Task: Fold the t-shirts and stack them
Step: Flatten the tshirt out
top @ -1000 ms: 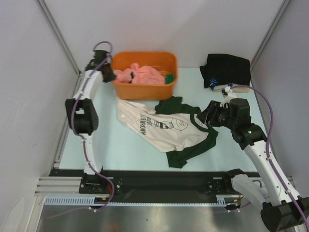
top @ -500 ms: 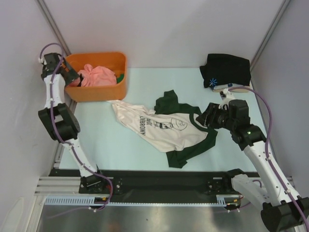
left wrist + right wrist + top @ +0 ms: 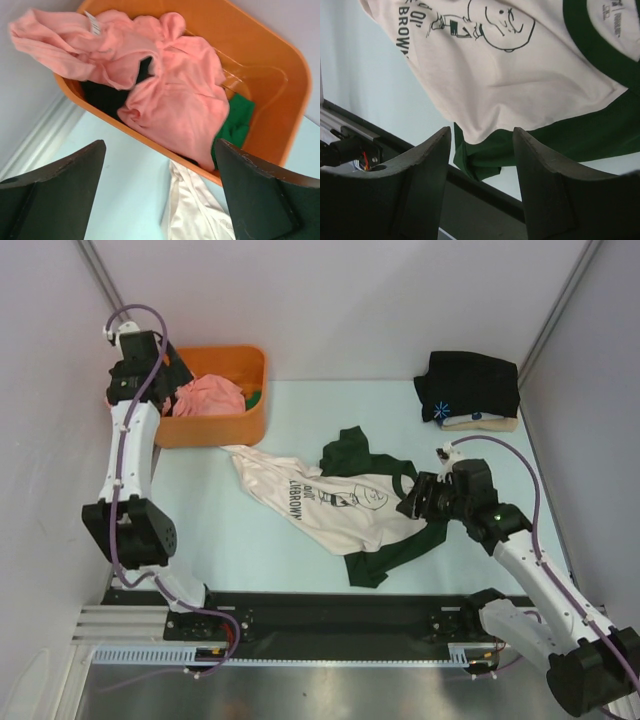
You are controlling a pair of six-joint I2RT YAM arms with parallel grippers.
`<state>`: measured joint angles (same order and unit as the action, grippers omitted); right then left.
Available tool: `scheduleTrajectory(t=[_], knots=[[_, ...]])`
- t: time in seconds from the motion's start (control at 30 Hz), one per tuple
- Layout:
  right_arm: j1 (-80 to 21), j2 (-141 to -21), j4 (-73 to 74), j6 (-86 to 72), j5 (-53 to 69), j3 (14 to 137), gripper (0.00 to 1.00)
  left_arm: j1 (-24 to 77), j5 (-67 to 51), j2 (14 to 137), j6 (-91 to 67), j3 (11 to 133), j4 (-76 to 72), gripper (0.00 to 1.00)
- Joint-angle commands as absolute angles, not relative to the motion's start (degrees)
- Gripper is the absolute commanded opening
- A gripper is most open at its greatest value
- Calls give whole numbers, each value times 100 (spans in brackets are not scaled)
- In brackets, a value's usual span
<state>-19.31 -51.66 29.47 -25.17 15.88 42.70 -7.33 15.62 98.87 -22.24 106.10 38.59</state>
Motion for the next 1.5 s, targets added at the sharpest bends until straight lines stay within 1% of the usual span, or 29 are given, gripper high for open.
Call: scheduleTrajectory(t=[0.0, 0.1, 0.13, 0.27, 0.37, 0.4, 0.43, 0.47, 0.5, 0.53, 0.57, 0.63, 0.67, 0.73, 0.77, 0.8, 0.87, 0.9, 1.0, 1.1, 1.17, 1.23, 1.27, 1.37, 1.4, 1.43, 1.47], knots=[[-2118, -5238, 2497, -2707, 1433, 4202, 57, -450, 1005, 9423, -2347, 9655, 3500, 94], [-2214, -5361, 2321, -2777, 1406, 4131, 58, -45, 231, 9193, -2181, 8932, 2595, 93], [-2250, -5483, 2329, -2777, 1311, 4131, 58, 400, 37, 9306, -2040, 8947, 2532, 92], [-2233, -5817, 2461, -2690, 819, 4166, 59, 1220, 44, 9335, -1978, 8860, 2655, 91], [-2153, -6309, 2225, -2593, 843, 4324, 58, 1695, 526, 9071, -2240, 8246, 2575, 91], [-2127, -6467, 1971, -2558, 913, 4420, 58, 1748, 623, 8740, -2407, 7757, 2532, 91], [-2110, -6912, 1890, -2532, 1027, 4708, 58, 1749, 650, 8528, -2721, 7430, 2296, 91], [-2109, -7161, 1811, -2496, 1089, 4937, 58, 1749, 711, 8308, -2855, 6731, 2146, 91], [-2109, -7415, 1680, -2435, 1133, 5166, 58, 1749, 755, 7758, -3065, 6393, 1997, 91], [-2092, -8018, 1644, -2382, 1221, 5690, 58, 1740, 852, 7517, -3146, 6068, 1734, 92], [-2083, -8303, 1522, -2321, 1317, 5956, 58, 1740, 1105, 7262, -3233, 5551, 1644, 93], [-1943, -8971, 1538, -2224, 1528, 6571, 58, 1635, 1388, 6690, -3471, 5152, 1478, 98], [-1890, -9600, 1495, -2189, 1642, 7105, 59, 1565, 1423, 6575, -3541, 4802, 1381, 99], [-1802, -10184, 1459, -2171, 1740, 7714, 59, 1214, 1266, 6408, -3743, 4536, 1161, 100], [-1776, -10839, 1485, -2145, 1792, 8335, 60, 1048, 1170, 6442, -3840, 4344, 1151, 100], [-1758, -11159, 1598, -2127, 1819, 8680, 59, 715, 960, 6503, -3980, 4264, 1125, 100], [-1740, -11810, 1905, -2004, 1854, 9392, 59, 449, 766, 6766, -4060, 4079, 897, 100], [-1740, -12378, 2020, -1978, 1863, 9987, 59, 318, 704, 6872, -4095, 4061, 809, 100], [-1679, -13180, 2241, -1942, 1968, 10895, 59, 281, 642, 7425, -4104, 4122, 475, 100], [-1652, -13517, 2215, -1960, 2153, 11196, 59, 281, 484, 8084, -4148, 4236, 220, 100], [-1652, -13658, 2049, -2004, 2267, 11189, 59, 281, 413, 8340, -4157, 4245, 18, 100], [-1670, -13746, 1978, -2056, 2338, 11119, 58, 281, 300, 8674, -4166, 4228, -272, 97], [-1661, -13763, 1891, -2065, 2373, 11083, 58, 281, 273, 8779, -4183, 4219, -316, 95], [-1661, -13860, 1671, -2144, 2566, 10943, 53, 290, 150, 9052, -4219, 4184, -518, 81], [-1670, -13886, 1635, -2162, 2697, 10925, 43, 290, 97, 9114, -4210, 4166, -666, 54], [-1661, -13913, 1600, -2214, 2759, 10907, 37, 290, 44, 9132, -4210, 4157, -729, 39], [-1661, -13948, 1495, -2250, 2838, 10838, 30, 299, 44, 9141, -4210, 4166, -747, 11]])
